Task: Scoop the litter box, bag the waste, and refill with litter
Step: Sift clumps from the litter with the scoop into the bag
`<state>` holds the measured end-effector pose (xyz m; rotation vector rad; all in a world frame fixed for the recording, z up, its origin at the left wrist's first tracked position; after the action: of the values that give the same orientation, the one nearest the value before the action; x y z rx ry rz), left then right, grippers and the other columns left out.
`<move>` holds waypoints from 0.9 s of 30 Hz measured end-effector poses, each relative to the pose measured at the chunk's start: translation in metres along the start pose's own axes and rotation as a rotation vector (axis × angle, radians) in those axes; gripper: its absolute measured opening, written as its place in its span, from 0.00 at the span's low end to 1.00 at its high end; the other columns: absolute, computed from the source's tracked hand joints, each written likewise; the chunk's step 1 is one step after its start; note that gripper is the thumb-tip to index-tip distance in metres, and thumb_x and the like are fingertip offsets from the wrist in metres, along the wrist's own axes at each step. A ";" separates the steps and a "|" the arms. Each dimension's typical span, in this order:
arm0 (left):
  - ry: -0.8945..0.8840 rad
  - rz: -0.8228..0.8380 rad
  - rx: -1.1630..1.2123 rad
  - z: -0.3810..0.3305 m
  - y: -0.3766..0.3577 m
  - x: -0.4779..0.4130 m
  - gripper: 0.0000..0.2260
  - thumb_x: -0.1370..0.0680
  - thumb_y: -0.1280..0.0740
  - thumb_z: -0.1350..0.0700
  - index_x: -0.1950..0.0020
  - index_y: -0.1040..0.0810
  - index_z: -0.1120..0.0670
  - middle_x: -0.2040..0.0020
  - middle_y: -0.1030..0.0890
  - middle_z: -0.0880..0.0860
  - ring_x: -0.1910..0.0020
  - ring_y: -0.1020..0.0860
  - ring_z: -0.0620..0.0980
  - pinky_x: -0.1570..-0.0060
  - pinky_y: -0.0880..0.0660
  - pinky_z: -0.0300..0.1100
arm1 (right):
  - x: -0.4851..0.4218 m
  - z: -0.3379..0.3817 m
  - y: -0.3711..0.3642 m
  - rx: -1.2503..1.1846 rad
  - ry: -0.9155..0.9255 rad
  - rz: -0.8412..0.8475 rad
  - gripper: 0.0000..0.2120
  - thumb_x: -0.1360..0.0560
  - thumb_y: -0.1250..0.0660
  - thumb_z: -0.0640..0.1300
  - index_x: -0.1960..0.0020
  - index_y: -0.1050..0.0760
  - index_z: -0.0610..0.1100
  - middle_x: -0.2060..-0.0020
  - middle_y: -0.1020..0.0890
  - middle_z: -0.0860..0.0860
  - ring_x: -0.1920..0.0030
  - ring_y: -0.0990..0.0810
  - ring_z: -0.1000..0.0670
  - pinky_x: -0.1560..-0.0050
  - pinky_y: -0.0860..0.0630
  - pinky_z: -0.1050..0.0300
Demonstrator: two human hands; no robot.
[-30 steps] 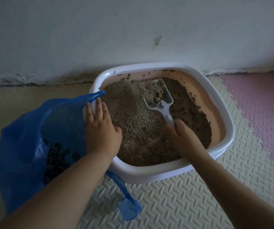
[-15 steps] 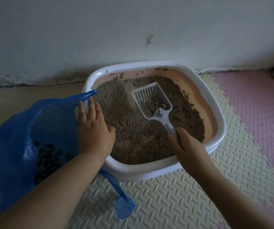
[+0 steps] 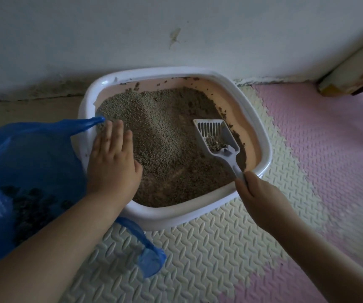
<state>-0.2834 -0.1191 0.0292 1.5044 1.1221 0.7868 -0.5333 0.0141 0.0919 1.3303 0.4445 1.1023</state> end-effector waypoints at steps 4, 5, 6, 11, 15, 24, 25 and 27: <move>0.002 0.020 0.005 0.001 0.000 -0.001 0.30 0.25 0.38 0.54 0.25 0.41 0.62 0.23 0.46 0.61 0.23 0.50 0.59 0.26 0.52 0.53 | 0.005 0.000 0.007 0.070 -0.113 0.052 0.11 0.18 0.50 0.50 0.49 0.33 0.45 0.67 0.32 0.54 0.66 0.27 0.49 0.65 0.27 0.52; -0.001 0.020 0.011 0.001 0.001 0.000 0.30 0.25 0.38 0.54 0.25 0.40 0.62 0.23 0.45 0.61 0.23 0.50 0.59 0.26 0.52 0.54 | 0.004 0.000 0.008 0.139 -0.119 0.065 0.14 0.18 0.53 0.52 0.49 0.33 0.46 0.68 0.31 0.54 0.66 0.27 0.50 0.65 0.28 0.53; -0.003 0.022 0.017 0.000 0.002 0.000 0.30 0.25 0.38 0.54 0.25 0.40 0.62 0.23 0.45 0.61 0.23 0.50 0.59 0.26 0.52 0.54 | 0.003 0.000 0.007 0.171 -0.111 0.064 0.15 0.18 0.54 0.53 0.48 0.32 0.46 0.68 0.30 0.54 0.67 0.26 0.50 0.66 0.28 0.53; -0.008 0.029 0.049 0.000 0.005 0.000 0.30 0.24 0.39 0.54 0.24 0.43 0.62 0.22 0.47 0.60 0.23 0.52 0.58 0.26 0.54 0.53 | 0.001 0.002 0.002 0.356 -0.091 0.191 0.18 0.18 0.54 0.52 0.53 0.31 0.43 0.66 0.28 0.50 0.60 0.24 0.46 0.58 0.26 0.50; -0.008 0.027 0.094 0.000 0.005 -0.001 0.30 0.24 0.39 0.54 0.24 0.43 0.62 0.22 0.47 0.60 0.23 0.53 0.58 0.26 0.55 0.52 | 0.000 0.013 0.005 0.403 -0.103 0.259 0.15 0.18 0.50 0.48 0.47 0.29 0.40 0.64 0.29 0.49 0.57 0.23 0.45 0.56 0.26 0.51; -0.018 0.016 0.144 0.000 0.007 0.000 0.30 0.24 0.40 0.54 0.24 0.44 0.61 0.22 0.48 0.60 0.23 0.53 0.57 0.26 0.55 0.52 | -0.028 0.035 0.005 0.410 -0.248 0.459 0.16 0.17 0.46 0.45 0.40 0.27 0.36 0.58 0.21 0.46 0.62 0.23 0.50 0.63 0.26 0.61; -0.019 0.016 0.145 0.000 0.007 0.000 0.30 0.24 0.40 0.54 0.23 0.44 0.61 0.22 0.47 0.60 0.23 0.52 0.57 0.26 0.55 0.52 | -0.031 0.038 0.005 0.395 -0.277 0.492 0.15 0.17 0.46 0.45 0.44 0.26 0.36 0.63 0.24 0.48 0.68 0.27 0.52 0.69 0.29 0.64; -0.018 0.008 0.147 0.000 0.007 0.000 0.30 0.24 0.40 0.54 0.24 0.43 0.62 0.23 0.46 0.60 0.23 0.51 0.58 0.26 0.54 0.52 | -0.041 0.042 0.007 0.370 -0.307 0.548 0.12 0.18 0.46 0.44 0.53 0.27 0.39 0.70 0.30 0.50 0.75 0.35 0.54 0.78 0.37 0.65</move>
<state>-0.2819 -0.1197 0.0358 1.6351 1.1826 0.7073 -0.5208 -0.0435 0.0965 1.9899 0.0467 1.2633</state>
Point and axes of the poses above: each hand's wrist, its own x-axis away from the middle knuckle, its own y-axis out of the back of the hand, z = x × y, the point moved 5 cm from there along -x, towards the middle knuckle
